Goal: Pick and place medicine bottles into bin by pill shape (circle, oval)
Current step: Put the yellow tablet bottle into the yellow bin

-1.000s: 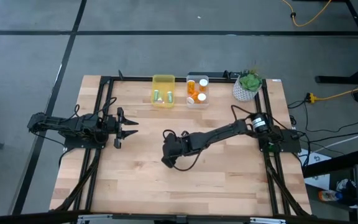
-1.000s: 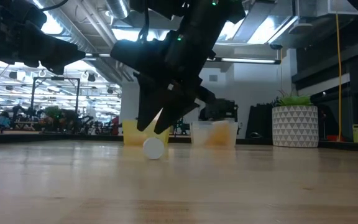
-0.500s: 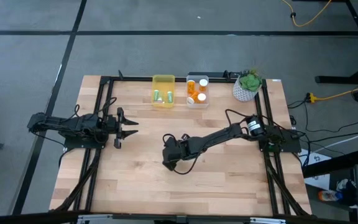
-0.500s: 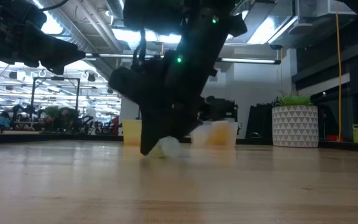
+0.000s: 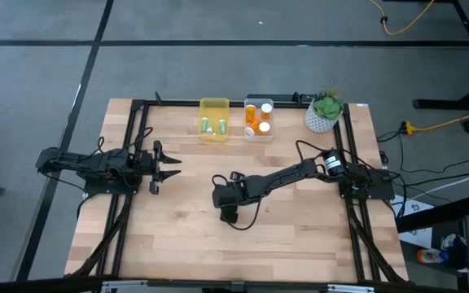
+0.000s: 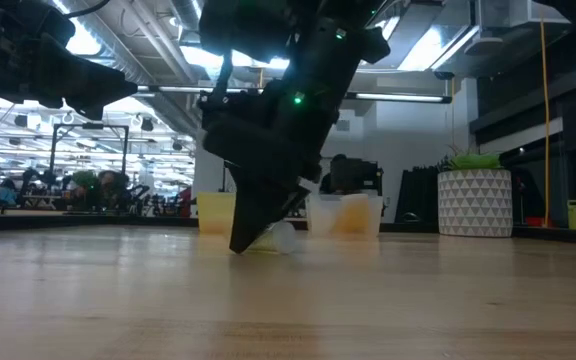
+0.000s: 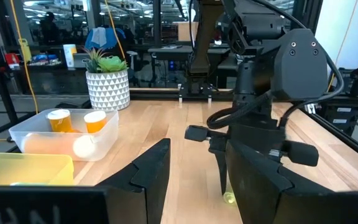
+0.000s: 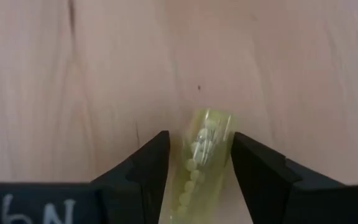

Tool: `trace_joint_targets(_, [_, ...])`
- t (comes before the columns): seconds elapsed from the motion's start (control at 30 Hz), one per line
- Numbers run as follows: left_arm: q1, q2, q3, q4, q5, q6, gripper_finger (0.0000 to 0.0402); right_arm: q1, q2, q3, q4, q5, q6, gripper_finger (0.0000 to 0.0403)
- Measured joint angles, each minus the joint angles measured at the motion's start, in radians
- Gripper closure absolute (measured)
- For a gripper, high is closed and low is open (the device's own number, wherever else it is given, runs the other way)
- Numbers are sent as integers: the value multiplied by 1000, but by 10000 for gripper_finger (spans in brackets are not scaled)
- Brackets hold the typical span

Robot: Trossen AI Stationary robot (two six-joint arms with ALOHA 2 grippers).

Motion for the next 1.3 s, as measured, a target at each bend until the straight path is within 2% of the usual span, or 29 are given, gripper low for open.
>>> trace_joint_targets(0.13, [0,0,0,0,0,0,253,0,-1,0,0,-4,-130,228])
trace_joint_targets(0.3, [0,0,0,0,0,0,253,-1,-2,0,-2,-44,-151,228])
trace_joint_targets(0.8, [0,0,0,0,0,-1,253,-11,-2,-2,-11,-57,26,230])
trace_joint_targets(1.13, [0,0,0,0,0,-1,253,-29,-2,-2,2,-61,39,292])
trace_joint_targets(1.3, [0,0,0,0,0,0,253,-49,2,7,20,-65,35,296])
